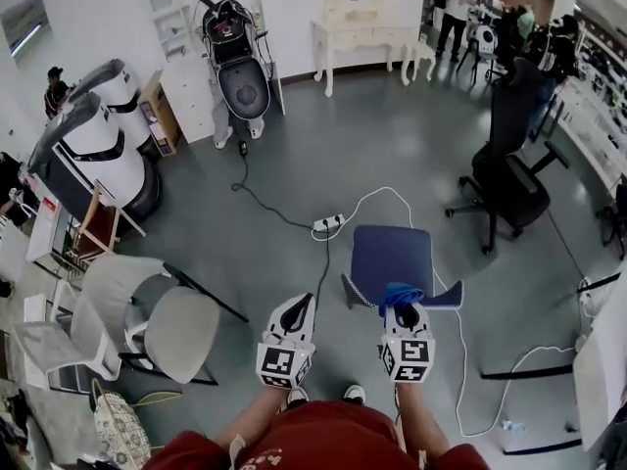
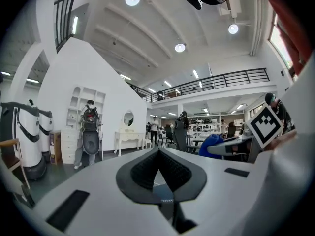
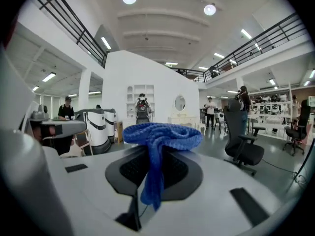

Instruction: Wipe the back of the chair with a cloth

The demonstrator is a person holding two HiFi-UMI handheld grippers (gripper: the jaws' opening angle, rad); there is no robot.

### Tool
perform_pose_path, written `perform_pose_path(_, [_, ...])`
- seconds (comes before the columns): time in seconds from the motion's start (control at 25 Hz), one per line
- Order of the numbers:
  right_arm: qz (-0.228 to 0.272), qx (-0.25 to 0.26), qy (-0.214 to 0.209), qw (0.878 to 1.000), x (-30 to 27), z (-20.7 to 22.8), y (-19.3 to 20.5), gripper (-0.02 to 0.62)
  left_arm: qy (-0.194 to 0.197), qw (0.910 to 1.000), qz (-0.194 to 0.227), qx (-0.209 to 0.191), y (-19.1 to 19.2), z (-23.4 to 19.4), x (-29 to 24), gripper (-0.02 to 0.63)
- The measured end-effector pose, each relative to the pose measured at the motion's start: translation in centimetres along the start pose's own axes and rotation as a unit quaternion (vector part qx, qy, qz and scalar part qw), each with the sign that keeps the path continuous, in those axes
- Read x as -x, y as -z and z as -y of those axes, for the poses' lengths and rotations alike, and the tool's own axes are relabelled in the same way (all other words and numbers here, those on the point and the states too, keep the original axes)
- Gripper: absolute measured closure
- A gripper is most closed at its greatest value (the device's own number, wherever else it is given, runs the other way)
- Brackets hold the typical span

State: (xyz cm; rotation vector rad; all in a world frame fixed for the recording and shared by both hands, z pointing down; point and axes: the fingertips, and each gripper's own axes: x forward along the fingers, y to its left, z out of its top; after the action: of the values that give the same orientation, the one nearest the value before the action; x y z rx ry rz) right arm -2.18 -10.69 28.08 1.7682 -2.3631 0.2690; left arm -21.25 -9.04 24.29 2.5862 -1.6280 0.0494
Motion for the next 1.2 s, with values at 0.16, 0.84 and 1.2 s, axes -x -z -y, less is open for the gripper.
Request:
perform_pose_path(0.16, [0.064, 0.011, -0.001, 0.998, 0.9, -0.2, -7.7, 0.534, 0.009, 0.998, 0.057, -0.027, -6.6, -0.2, -0.3, 0.592])
perform_pose_path(0.84, [0.204, 0.063, 0.013, 0.977, 4.2, -0.1, -23.7, 0.534, -0.01, 0.9817, 0.157, -0.107, -21.7, -1.5, -0.2, 0.592])
perform_pose_path(1.2, [0.205, 0.068, 0.022, 0.976, 4.7, -0.3, -23.3, 0.534, -0.009, 0.9827, 0.158, -0.096, -21.1, -1.5, 0.1, 0.592])
